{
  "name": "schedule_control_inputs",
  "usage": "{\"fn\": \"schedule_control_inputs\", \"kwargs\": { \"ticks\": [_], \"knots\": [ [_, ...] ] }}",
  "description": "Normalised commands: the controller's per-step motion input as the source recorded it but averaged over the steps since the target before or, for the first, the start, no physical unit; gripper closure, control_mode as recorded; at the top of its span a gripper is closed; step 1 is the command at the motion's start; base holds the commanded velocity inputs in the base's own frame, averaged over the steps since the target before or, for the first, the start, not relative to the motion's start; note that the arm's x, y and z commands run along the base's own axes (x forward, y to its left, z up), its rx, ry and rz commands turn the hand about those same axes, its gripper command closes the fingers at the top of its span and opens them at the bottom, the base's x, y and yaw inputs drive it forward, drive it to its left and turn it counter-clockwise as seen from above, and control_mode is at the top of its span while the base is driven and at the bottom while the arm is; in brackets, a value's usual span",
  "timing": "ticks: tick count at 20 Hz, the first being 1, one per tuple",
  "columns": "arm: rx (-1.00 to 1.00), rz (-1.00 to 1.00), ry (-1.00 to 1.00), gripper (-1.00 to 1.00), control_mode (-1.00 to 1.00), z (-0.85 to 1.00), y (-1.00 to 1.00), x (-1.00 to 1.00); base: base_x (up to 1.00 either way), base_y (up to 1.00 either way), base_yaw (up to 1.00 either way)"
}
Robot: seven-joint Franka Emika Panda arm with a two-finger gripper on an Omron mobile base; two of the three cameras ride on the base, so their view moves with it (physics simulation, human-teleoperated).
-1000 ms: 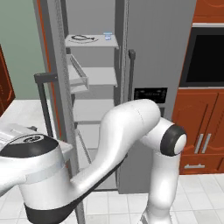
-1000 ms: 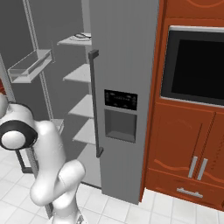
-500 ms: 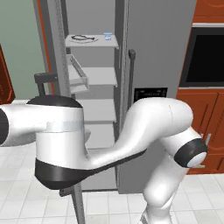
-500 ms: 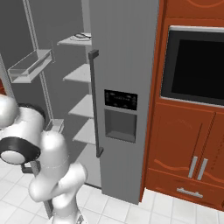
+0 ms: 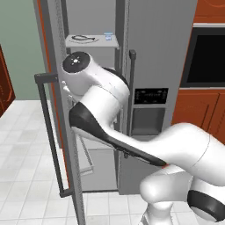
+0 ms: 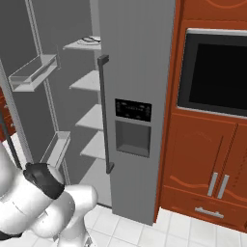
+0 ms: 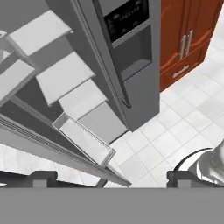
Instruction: Retrieve the fish from the fridge and place it on the saucepan with marinade on the stove.
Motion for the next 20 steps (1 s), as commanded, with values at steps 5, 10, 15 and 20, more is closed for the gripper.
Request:
{"fn": "schedule_control_inputs", "kwargs": {
  "ticks": [5,10,15,20],
  "knots": [
    [0.28,0.28,0.33,-1.00,-1.00,-0.23,-1.00,0.82,0.00,0.00,0.00],
    [0.21,0.35,0.49,-1.00,-1.00,-0.01,-0.76,0.99,0.00,0.00,0.00],
    [-0.04,0.49,0.37,-1.00,-1.00,-0.33,-0.10,0.98,0.00,0.00,0.00],
    [-0.23,0.44,0.11,-1.00,-1.00,-0.25,0.00,0.73,0.00,0.00,0.00]
  ]
}}
